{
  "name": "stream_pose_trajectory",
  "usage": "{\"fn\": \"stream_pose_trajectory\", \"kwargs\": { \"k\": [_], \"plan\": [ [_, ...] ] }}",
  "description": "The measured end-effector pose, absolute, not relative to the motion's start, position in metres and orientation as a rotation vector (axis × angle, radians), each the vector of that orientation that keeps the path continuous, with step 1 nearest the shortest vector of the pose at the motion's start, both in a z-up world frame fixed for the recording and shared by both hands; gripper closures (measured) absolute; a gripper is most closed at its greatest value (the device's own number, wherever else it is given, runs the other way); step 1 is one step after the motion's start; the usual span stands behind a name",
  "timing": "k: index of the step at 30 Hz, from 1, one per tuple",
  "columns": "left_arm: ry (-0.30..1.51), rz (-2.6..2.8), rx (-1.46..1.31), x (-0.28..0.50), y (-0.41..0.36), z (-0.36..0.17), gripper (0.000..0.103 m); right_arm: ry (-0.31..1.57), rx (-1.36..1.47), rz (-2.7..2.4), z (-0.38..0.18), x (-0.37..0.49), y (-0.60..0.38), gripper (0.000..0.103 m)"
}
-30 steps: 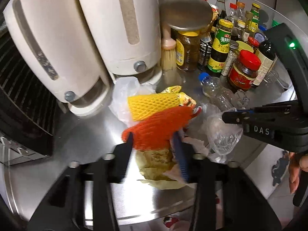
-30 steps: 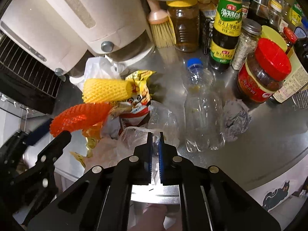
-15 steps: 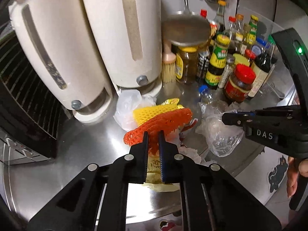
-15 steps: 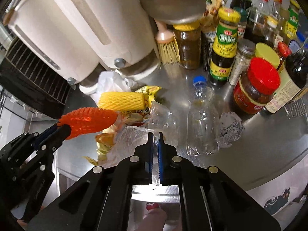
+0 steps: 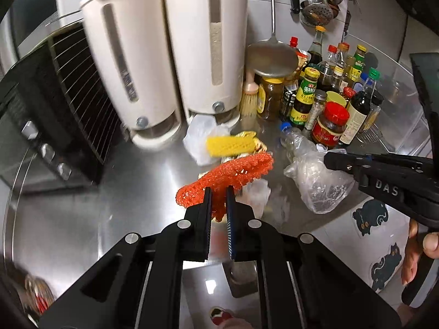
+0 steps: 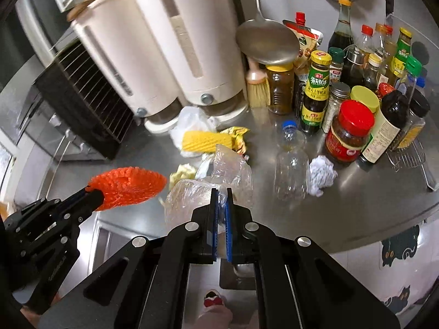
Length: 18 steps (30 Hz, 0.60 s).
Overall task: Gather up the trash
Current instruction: 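Carry the orange net and plastic bag over the floor bin and open both grippers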
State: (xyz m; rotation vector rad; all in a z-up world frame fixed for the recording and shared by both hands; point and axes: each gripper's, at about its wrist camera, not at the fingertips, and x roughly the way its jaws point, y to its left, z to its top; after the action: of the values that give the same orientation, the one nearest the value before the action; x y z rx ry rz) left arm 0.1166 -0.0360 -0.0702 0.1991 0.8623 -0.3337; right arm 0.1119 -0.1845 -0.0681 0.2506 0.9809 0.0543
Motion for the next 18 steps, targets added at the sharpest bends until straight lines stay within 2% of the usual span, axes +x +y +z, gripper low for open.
{"fn": "stream_pose_trajectory", "kwargs": {
  "k": [8, 18],
  "plan": [
    [0.877, -0.295, 0.166, 0.056, -0.01, -0.08, 0.094, 0.976, 0.225, 0.14, -0.077, 0.048, -0.173, 0.097],
    [0.974, -0.33, 0.142, -0.006, 0.002, -0.142, 0.094, 1.077, 0.316, 0.166, -0.143, -0.015, -0.185, 0.097]
  ]
}}
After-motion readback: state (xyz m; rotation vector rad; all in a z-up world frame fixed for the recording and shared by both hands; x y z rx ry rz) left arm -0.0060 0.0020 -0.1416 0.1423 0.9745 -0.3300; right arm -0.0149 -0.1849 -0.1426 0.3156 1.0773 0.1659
